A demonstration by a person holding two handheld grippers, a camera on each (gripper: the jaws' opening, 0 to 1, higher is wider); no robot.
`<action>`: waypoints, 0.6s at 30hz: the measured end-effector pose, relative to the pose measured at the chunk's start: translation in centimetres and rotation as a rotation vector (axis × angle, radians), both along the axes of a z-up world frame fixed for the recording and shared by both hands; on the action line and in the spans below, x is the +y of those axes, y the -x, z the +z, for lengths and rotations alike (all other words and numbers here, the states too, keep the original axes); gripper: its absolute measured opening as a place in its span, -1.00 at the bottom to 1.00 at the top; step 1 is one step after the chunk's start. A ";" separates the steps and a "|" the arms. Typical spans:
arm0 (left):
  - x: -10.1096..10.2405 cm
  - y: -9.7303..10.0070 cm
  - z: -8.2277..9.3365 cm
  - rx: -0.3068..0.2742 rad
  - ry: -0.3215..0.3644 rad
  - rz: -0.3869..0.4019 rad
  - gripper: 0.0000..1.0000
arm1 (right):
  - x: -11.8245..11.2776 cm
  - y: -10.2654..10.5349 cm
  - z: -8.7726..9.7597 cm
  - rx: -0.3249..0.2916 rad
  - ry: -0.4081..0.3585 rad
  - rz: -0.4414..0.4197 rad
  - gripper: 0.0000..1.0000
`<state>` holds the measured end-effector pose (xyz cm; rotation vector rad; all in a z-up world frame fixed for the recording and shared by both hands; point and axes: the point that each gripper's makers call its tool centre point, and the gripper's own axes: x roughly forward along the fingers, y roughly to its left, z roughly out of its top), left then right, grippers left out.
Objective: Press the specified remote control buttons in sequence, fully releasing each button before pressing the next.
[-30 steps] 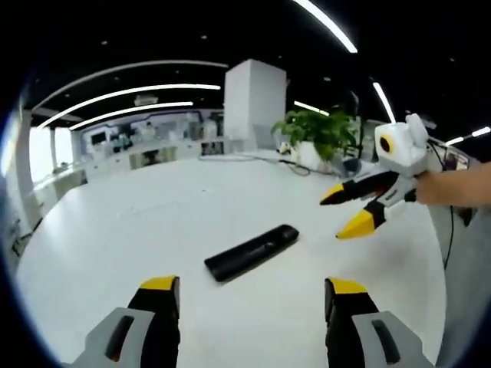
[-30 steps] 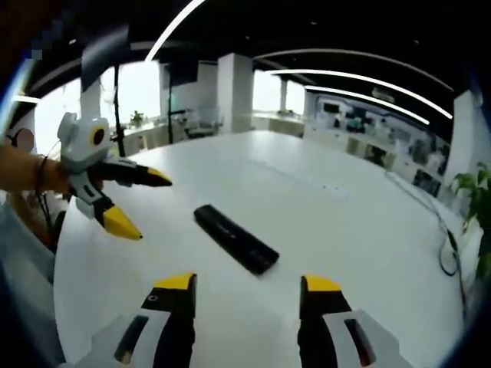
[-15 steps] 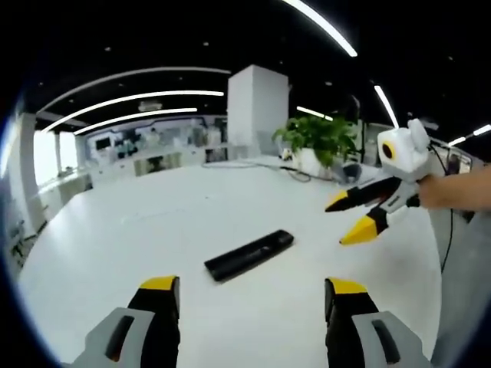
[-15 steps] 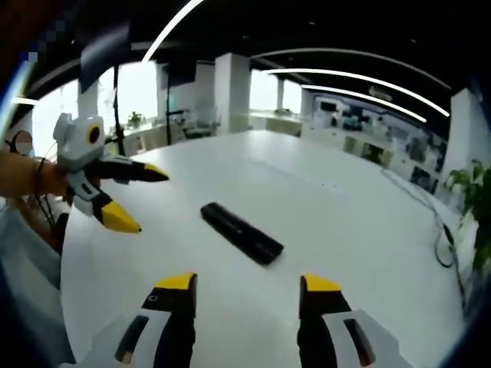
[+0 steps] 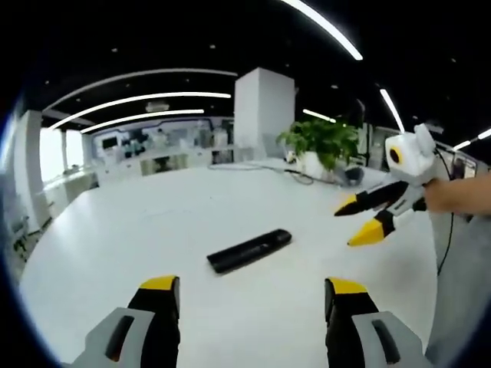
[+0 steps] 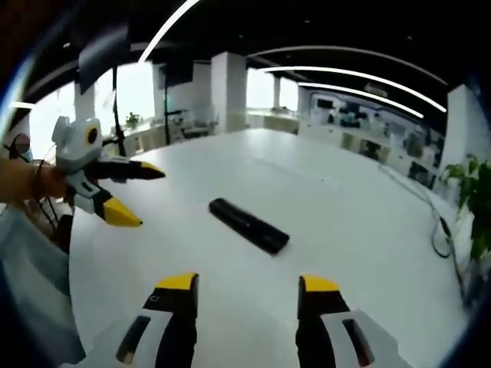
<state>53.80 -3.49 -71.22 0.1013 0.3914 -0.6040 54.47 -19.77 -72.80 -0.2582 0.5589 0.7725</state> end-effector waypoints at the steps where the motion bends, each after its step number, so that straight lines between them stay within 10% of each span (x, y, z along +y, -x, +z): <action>1: 0.0 0.1 0.0 0.001 -0.001 0.000 0.59 | 0.0 0.2 0.0 0.002 -0.002 0.000 -0.02; 18: -0.4 2.4 1.7 -0.021 0.002 -0.002 0.60 | -0.2 3.4 1.1 0.007 0.013 0.013 -0.03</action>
